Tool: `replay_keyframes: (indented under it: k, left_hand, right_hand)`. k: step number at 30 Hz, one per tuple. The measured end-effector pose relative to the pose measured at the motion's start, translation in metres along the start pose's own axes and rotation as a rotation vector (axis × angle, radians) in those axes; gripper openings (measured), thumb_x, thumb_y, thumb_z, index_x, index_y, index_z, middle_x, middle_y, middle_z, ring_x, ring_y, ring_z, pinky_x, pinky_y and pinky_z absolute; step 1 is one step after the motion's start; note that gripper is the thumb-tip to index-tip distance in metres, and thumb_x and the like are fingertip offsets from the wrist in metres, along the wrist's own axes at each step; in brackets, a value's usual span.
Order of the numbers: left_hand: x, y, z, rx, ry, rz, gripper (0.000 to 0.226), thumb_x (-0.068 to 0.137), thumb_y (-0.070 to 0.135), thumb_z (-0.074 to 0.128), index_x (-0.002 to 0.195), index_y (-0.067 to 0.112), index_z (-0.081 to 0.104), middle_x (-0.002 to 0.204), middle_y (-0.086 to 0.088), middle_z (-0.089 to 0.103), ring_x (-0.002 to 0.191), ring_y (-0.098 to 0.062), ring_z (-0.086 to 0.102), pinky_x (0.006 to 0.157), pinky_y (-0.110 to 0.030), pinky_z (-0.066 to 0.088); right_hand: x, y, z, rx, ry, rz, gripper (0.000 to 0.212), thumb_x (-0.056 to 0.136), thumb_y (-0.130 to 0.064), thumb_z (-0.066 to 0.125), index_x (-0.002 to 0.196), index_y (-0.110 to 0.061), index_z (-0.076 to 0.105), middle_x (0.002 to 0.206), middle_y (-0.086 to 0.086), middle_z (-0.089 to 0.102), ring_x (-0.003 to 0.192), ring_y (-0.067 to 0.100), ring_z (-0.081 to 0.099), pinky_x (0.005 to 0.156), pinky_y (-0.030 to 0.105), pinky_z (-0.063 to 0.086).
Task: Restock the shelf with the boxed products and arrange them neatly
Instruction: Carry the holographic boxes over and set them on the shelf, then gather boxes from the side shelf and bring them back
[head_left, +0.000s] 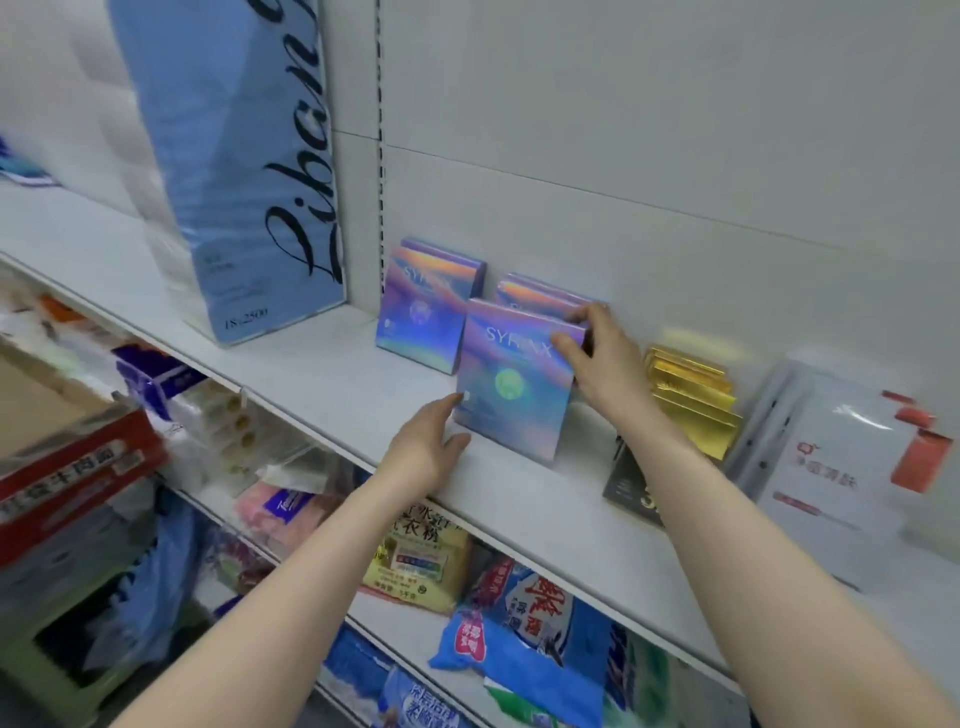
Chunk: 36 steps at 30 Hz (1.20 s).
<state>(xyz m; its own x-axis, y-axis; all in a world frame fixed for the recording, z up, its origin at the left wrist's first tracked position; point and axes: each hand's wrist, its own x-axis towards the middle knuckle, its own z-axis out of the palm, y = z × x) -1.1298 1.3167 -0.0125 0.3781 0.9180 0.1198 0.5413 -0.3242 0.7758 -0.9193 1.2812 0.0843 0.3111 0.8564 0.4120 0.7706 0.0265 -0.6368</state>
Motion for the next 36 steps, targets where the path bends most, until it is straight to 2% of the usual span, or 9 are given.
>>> replay_keyframes:
  k: [3, 7, 12, 19, 23, 25, 29, 31, 36]
  left_hand:
    - [0.019, -0.002, 0.011, 0.187, -0.058, 0.034, 0.061, 0.096, 0.025, 0.054, 0.15, 0.022, 0.027, 0.154, -0.002, 0.032, 0.138, -0.021, 0.036, 0.111, -0.028, 0.028]
    - [0.031, -0.002, 0.021, 0.308, -0.029, 0.131, 0.059, 0.095, 0.024, 0.054, 0.149, 0.015, 0.032, 0.154, -0.004, 0.032, 0.138, -0.022, 0.033, 0.107, -0.023, 0.024]
    - [0.039, -0.008, 0.027, 0.346, -0.028, 0.145, 0.058, 0.094, 0.027, 0.054, 0.148, 0.018, 0.034, 0.153, -0.004, 0.03, 0.137, -0.023, 0.034, 0.108, -0.027, 0.028]
    - [0.035, -0.004, 0.021, 0.345, 0.002, 0.185, 0.05, 0.096, 0.026, 0.053, 0.144, 0.021, 0.042, 0.15, -0.001, 0.039, 0.134, -0.02, 0.04, 0.108, -0.028, 0.031]
    - [0.015, 0.01, 0.014, 0.3, 0.082, 0.238, 0.04, 0.097, 0.027, 0.053, 0.137, 0.025, 0.051, 0.143, 0.003, 0.048, 0.128, -0.019, 0.047, 0.103, -0.032, 0.038]
    - [-0.002, 0.016, 0.013, 0.248, 0.135, 0.291, 0.036, 0.096, 0.026, 0.054, 0.132, 0.025, 0.056, 0.136, 0.004, 0.054, 0.122, -0.018, 0.053, 0.099, -0.033, 0.043]
    - [-0.044, 0.028, 0.023, 0.102, 0.166, 0.34, 0.031, 0.094, 0.023, 0.056, 0.125, 0.026, 0.061, 0.123, 0.008, 0.061, 0.106, -0.011, 0.059, 0.092, -0.033, 0.049]
    - [-0.066, 0.034, 0.034, 0.026, 0.159, 0.332, 0.029, 0.094, 0.022, 0.056, 0.122, 0.026, 0.062, 0.117, 0.01, 0.062, 0.098, -0.007, 0.06, 0.089, -0.034, 0.05]
    - [-0.12, 0.056, 0.074, -0.089, 0.069, 0.333, 0.027, 0.094, 0.021, 0.055, 0.119, 0.027, 0.063, 0.111, 0.014, 0.062, 0.089, 0.004, 0.057, 0.083, -0.029, 0.052]
  right_hand:
    - [0.014, 0.015, 0.004, -0.072, -0.018, -0.044, 0.026, 0.094, -0.024, 0.061, 0.118, -0.018, 0.056, 0.106, 0.003, 0.056, 0.088, 0.023, 0.056, 0.079, 0.031, 0.041]
    - [0.023, 0.028, 0.005, -0.308, -0.023, -0.117, 0.043, 0.095, -0.018, 0.061, 0.136, -0.018, 0.053, 0.123, 0.009, 0.043, 0.114, 0.024, 0.046, 0.085, 0.021, 0.033]
    - [0.023, 0.036, 0.007, -0.531, 0.019, -0.188, 0.044, 0.095, -0.016, 0.058, 0.138, -0.016, 0.049, 0.138, 0.012, 0.036, 0.123, 0.03, 0.036, 0.082, 0.031, 0.041]
    - [0.008, 0.032, 0.0, -0.568, 0.001, -0.218, 0.044, 0.098, -0.021, 0.054, 0.14, -0.011, 0.044, 0.142, 0.017, 0.037, 0.125, 0.033, 0.039, 0.093, 0.036, 0.043]
    - [-0.025, 0.036, -0.01, -0.544, 0.061, -0.253, 0.041, 0.093, -0.016, 0.061, 0.132, -0.005, 0.053, 0.125, 0.021, 0.052, 0.109, 0.04, 0.052, 0.091, 0.042, 0.046]
    - [-0.052, 0.037, -0.016, -0.51, 0.097, -0.256, 0.037, 0.094, -0.017, 0.061, 0.128, -0.005, 0.056, 0.12, 0.018, 0.054, 0.106, 0.037, 0.053, 0.09, 0.04, 0.045]
    - [-0.123, 0.04, -0.026, -0.367, 0.104, -0.096, 0.037, 0.1, -0.025, 0.052, 0.135, -0.013, 0.054, 0.13, 0.007, 0.052, 0.118, 0.023, 0.047, 0.096, 0.03, 0.037]
    - [-0.164, 0.047, -0.033, -0.332, 0.128, -0.005, 0.038, 0.101, -0.026, 0.049, 0.137, -0.015, 0.053, 0.131, 0.003, 0.052, 0.118, 0.019, 0.047, 0.093, 0.024, 0.034]
    - [-0.264, 0.08, -0.063, -0.327, 0.244, 0.192, 0.032, 0.1, -0.022, 0.051, 0.13, -0.014, 0.059, 0.123, 0.007, 0.059, 0.113, 0.024, 0.053, 0.091, 0.027, 0.037]
